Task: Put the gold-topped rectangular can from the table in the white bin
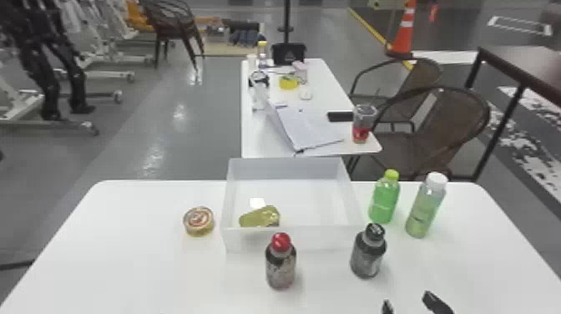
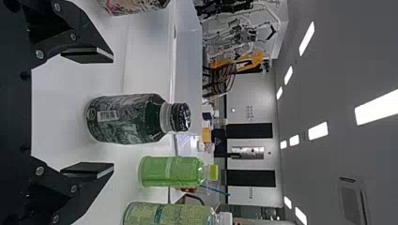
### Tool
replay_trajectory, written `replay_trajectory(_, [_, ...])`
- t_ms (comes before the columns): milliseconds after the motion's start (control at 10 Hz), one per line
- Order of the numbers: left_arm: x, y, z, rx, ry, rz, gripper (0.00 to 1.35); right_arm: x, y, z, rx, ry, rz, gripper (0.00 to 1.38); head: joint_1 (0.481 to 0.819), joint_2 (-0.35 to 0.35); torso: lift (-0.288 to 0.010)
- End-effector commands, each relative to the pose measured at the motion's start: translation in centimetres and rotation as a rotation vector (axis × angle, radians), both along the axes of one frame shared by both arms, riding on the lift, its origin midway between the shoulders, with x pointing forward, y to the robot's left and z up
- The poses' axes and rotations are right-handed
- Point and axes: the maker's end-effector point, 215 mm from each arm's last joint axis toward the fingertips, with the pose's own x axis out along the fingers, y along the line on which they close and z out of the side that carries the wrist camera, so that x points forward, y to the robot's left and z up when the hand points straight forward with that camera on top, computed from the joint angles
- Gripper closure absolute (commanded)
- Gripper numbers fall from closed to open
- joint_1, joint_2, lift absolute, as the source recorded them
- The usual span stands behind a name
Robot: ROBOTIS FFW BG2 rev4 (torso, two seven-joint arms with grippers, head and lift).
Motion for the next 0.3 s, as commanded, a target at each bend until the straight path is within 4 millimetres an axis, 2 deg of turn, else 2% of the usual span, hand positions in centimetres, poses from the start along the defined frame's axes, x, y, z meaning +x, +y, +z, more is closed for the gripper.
replay_trajectory(0, [-0.13, -0.22, -0.1, -0.005, 0.001, -0.001, 0.19, -0.06, 0.02, -0.07, 0.001, 0.002, 0.0, 0.44, 0.549, 0.0, -0.1])
replay_trajectory(200, [-0.11, -0.39, -0.11, -0.008, 0.001, -0.003, 0.19, -0.12, 0.01, -0.13, 0.002, 0.003, -0.001, 0.44, 0.549, 0.0, -0.1])
